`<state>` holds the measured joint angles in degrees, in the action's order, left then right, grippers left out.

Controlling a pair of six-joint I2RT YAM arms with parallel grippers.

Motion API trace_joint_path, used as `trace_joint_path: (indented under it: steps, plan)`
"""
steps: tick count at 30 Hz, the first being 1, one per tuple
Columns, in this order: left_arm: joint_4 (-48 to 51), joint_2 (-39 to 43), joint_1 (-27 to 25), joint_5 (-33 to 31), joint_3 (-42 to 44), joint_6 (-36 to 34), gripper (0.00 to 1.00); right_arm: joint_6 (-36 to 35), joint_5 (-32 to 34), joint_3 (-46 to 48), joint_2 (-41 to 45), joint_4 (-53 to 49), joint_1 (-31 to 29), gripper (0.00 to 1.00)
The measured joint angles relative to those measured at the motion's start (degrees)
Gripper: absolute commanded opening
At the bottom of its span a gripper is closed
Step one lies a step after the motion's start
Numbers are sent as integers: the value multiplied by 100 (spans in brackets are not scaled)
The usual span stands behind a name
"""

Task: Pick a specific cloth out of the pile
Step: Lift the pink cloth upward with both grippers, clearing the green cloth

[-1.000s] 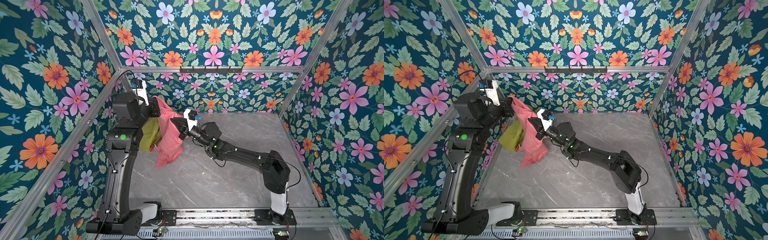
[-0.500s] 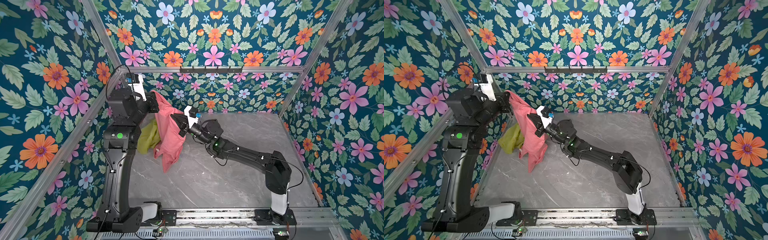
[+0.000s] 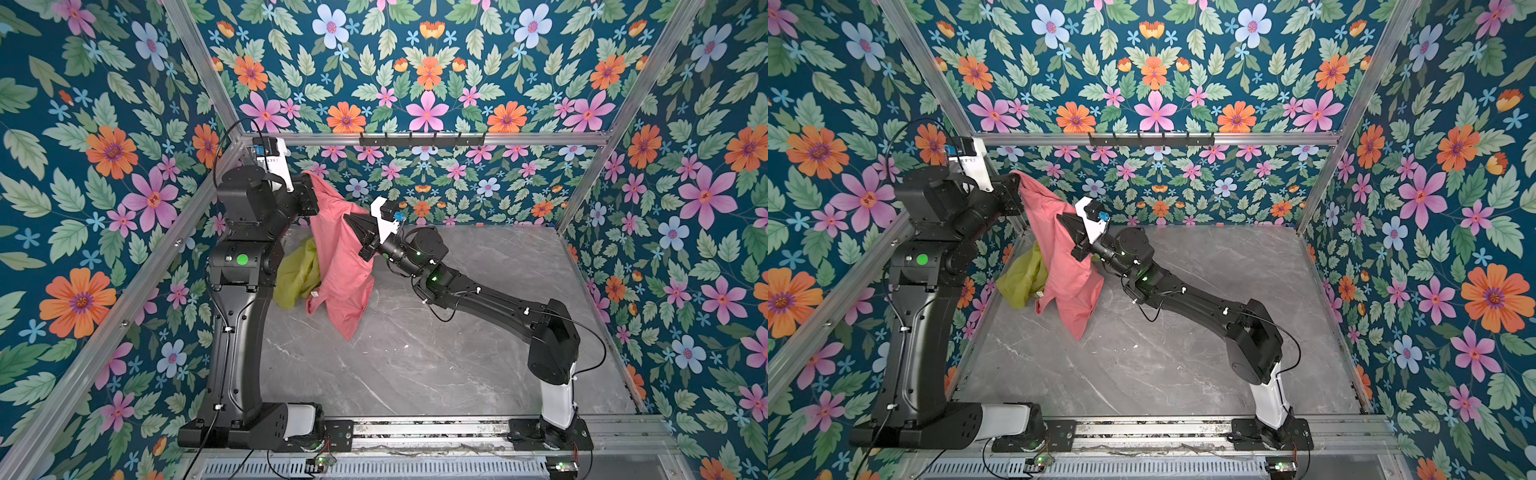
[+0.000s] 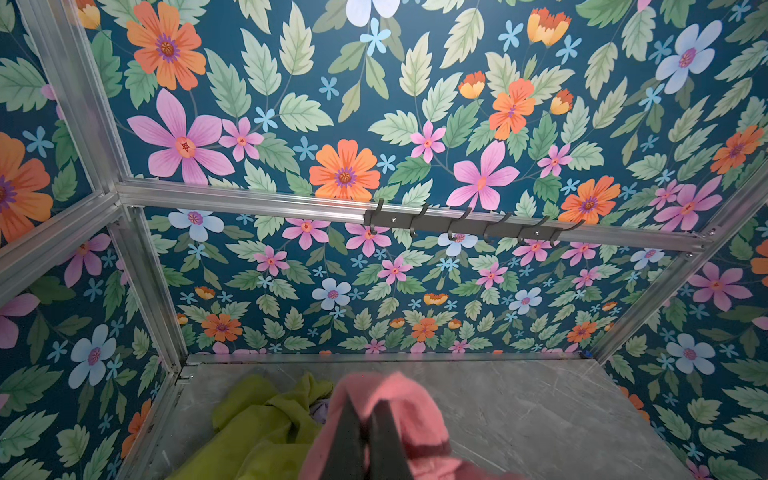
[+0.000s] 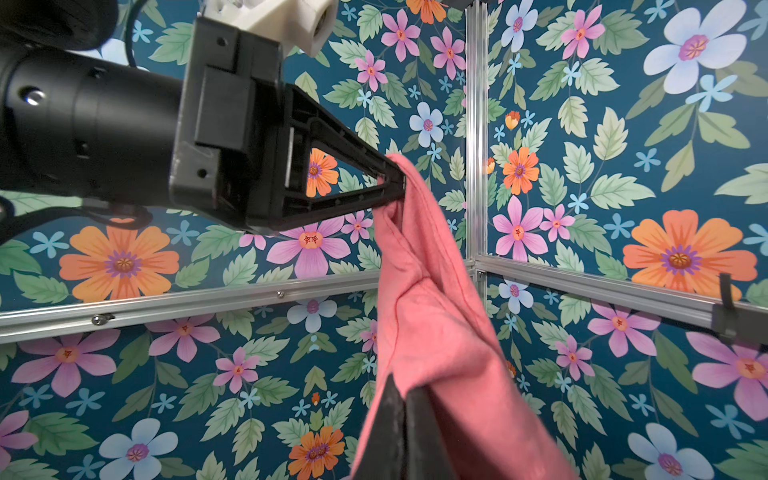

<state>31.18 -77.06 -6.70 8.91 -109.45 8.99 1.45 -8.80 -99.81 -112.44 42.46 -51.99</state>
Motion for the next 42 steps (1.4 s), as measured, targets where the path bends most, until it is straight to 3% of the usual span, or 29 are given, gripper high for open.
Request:
trace_joint_path:
  steps: [42]
  plan:
    - [-678, -516, -4, 951, -1027, 734, 0, 72, 138, -149, 682, -468, 415, 0]
